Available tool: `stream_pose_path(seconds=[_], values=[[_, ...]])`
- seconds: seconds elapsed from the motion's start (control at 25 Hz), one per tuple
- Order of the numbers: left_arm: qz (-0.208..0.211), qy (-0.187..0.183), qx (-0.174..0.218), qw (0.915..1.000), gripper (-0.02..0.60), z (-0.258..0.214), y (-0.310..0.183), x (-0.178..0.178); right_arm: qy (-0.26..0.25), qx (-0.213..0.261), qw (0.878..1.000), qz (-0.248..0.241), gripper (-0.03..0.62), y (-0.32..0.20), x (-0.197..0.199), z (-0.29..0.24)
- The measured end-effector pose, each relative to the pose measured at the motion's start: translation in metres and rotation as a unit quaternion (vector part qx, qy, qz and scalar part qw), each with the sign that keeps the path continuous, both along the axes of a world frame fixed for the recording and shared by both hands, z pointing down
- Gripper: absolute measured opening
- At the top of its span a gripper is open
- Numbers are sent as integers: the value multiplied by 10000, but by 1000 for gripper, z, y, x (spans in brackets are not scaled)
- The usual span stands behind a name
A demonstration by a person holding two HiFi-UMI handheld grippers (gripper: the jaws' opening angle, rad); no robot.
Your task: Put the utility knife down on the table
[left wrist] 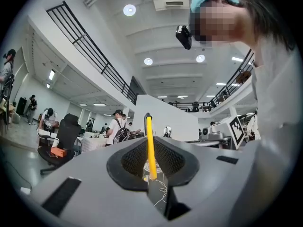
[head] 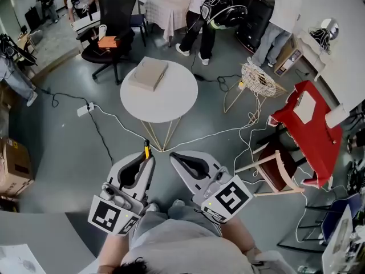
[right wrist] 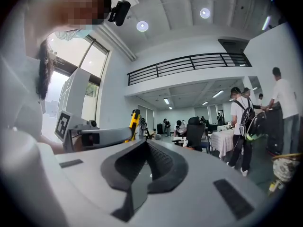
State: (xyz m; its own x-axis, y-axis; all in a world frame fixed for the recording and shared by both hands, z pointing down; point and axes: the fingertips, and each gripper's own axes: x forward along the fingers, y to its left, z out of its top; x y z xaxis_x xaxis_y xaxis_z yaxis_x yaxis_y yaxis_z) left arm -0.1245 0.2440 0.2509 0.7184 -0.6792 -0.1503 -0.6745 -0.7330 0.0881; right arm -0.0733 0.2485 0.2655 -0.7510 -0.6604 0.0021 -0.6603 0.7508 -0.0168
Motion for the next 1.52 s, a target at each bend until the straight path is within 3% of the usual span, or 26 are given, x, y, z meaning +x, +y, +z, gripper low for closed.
stream_pose_path(seconds=[0.32, 0.92, 1.52], values=[[-21, 55, -22, 10000, 48, -1, -5, -4, -66, 45, 9999, 139, 8, -4, 1, -3], [-320, 51, -34, 9995, 48, 5, -9, 32, -98, -27, 9999, -97, 8, -1, 47, 6], [54, -94, 12, 9999, 48, 6, -102, 61, 0, -6, 9998, 221, 8, -96, 70, 4]])
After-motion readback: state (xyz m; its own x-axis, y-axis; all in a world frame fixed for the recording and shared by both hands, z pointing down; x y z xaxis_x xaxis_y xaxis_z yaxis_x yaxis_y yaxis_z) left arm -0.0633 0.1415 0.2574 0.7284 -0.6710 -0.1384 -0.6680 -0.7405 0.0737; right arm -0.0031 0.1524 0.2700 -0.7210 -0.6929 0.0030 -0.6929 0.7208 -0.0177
